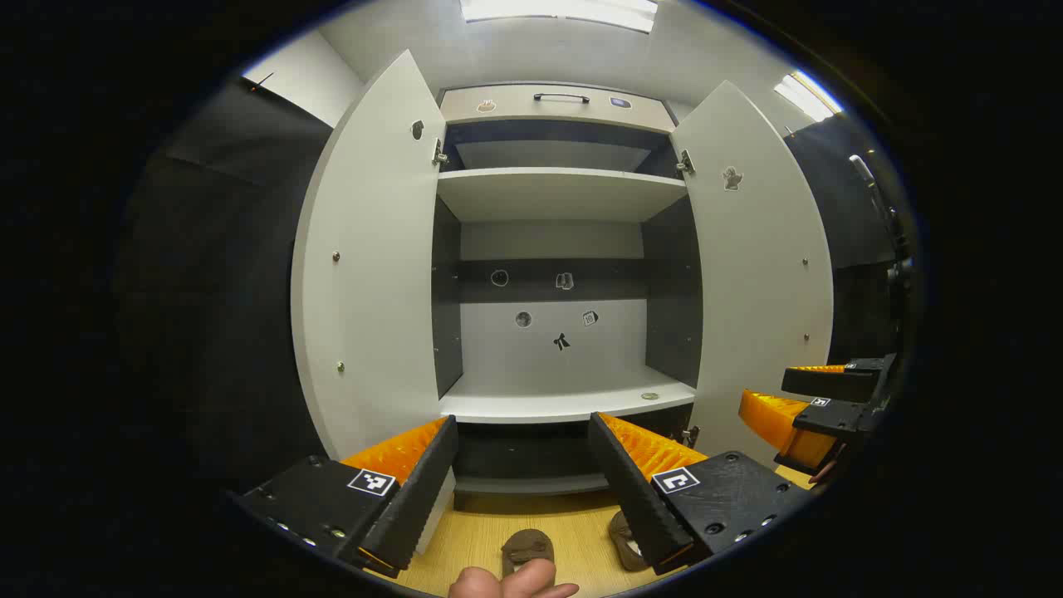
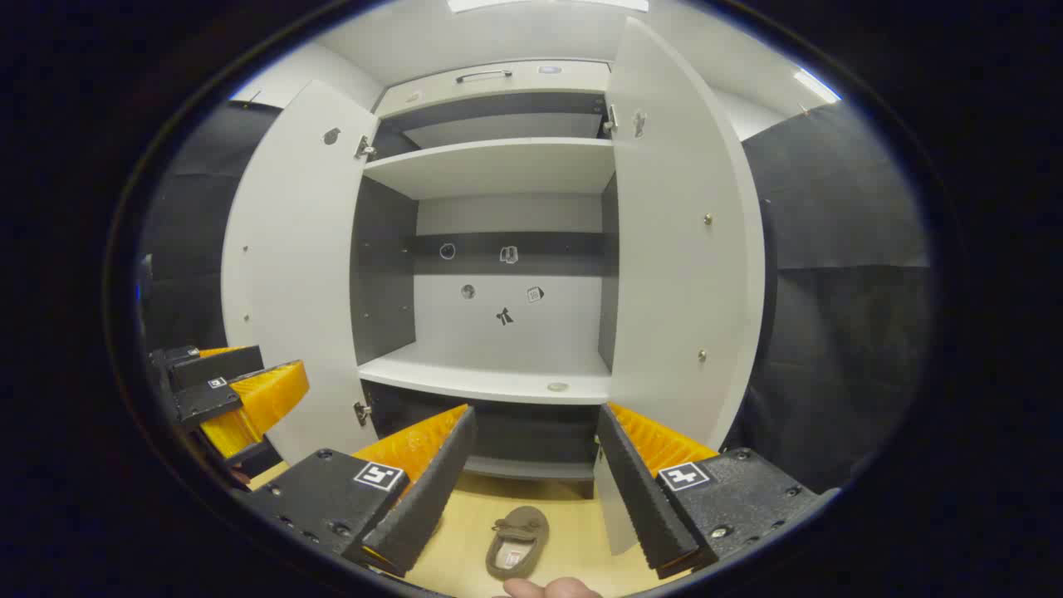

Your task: Grab one shoe with the right hand and put it into the shoe cabinet, grab the other shoe with the left hand and put it into the shoe cabinet; then close the right door with the right hand and the left door with the left hand.

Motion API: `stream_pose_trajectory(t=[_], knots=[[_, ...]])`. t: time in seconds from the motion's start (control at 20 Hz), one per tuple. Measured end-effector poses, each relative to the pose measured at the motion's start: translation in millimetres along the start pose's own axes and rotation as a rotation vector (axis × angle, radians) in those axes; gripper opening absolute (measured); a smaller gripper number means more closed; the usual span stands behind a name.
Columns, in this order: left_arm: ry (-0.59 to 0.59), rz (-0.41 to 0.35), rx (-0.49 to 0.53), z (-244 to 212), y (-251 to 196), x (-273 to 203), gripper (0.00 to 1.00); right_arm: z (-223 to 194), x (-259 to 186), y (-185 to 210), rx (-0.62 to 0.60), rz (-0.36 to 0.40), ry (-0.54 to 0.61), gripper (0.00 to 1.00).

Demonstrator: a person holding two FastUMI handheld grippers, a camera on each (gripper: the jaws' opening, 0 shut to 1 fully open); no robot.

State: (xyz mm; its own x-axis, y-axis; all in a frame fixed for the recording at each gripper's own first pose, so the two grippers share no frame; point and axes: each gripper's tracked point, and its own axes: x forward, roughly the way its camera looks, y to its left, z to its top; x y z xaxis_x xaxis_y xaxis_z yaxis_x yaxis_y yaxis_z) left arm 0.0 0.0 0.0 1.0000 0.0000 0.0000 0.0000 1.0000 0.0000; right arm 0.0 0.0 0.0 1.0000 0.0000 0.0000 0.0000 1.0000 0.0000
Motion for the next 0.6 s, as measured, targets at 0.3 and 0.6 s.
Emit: stream_pose_trajectory(t=[0.3,0.6], knots=[[0.000,0.001,-0.002,-1,4,-5,0.96,-1,-4,9,-0.013,0.010,0.002,0.97],[0.003,0.002,0.002,-3,10,-8,0.96,-1,-4,14,-0.007,0.011,0.009,0.97]])
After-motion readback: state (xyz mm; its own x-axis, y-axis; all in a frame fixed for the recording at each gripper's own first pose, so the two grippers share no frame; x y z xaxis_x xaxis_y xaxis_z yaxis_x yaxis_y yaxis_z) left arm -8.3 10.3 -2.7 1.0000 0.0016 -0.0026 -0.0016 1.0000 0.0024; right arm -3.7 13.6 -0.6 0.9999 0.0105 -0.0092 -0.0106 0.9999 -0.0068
